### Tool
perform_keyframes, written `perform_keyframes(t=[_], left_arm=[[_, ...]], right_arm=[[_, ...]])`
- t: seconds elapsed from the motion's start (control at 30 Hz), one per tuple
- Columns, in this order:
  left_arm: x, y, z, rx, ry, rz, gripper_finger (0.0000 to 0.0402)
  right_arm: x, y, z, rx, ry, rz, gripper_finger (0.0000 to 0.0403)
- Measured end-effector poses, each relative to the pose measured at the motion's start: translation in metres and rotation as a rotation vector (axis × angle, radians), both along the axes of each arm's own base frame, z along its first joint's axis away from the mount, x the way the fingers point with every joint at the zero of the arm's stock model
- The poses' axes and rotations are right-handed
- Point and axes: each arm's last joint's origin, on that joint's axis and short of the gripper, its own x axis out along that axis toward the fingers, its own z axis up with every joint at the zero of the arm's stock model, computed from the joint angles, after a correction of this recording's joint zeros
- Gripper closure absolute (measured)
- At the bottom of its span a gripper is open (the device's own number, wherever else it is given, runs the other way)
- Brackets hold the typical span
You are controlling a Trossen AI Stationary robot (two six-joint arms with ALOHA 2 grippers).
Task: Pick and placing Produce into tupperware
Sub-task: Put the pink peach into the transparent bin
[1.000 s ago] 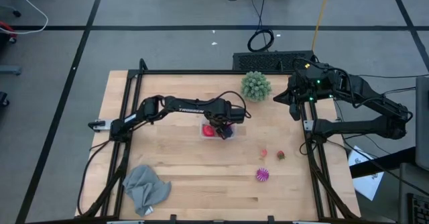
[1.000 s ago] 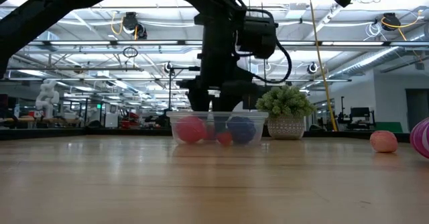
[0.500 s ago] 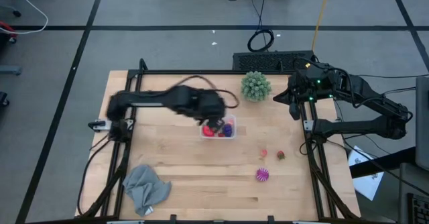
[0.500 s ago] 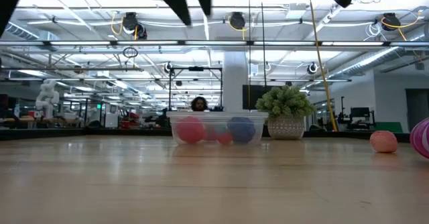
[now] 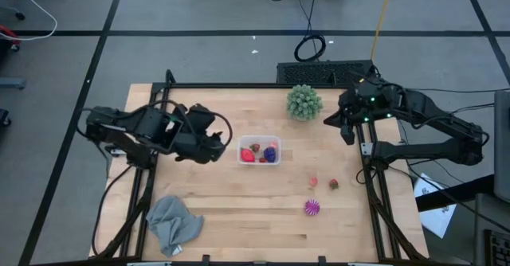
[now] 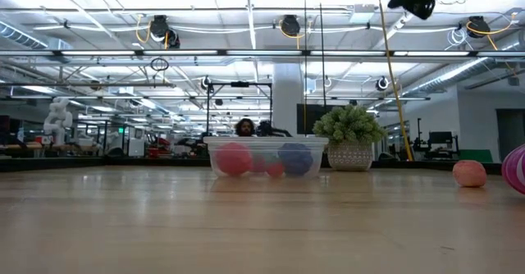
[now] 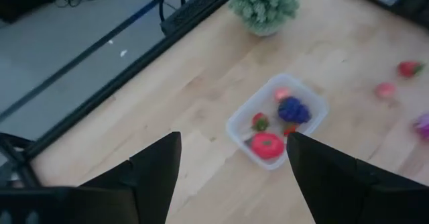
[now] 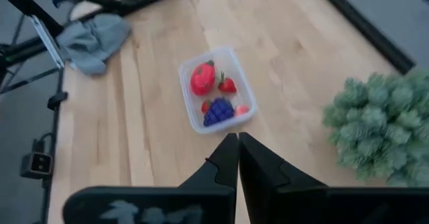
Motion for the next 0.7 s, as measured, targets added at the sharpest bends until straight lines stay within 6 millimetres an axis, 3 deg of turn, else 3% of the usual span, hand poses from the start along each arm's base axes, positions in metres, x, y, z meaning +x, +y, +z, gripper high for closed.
perform_keyframes(t=[0.43,0.57,0.7], left_arm=[[-0.004,0.003,-0.034,0.001,0.146,-0.011,0.0124],[-0.004,0.002,-0.035,-0.007,0.141,0.003,0.0124],[-0.004,0.002,-0.035,0.004,0.152,-0.012,0.0124]], right_arm=[[0.022,-0.004,-0.075,0.095,0.029,0.081,0.0399],[0.021,-0.004,-0.084,0.225,0.064,-0.001,0.0399],[0.024,-0.003,-0.081,0.206,0.018,0.048,0.0399]])
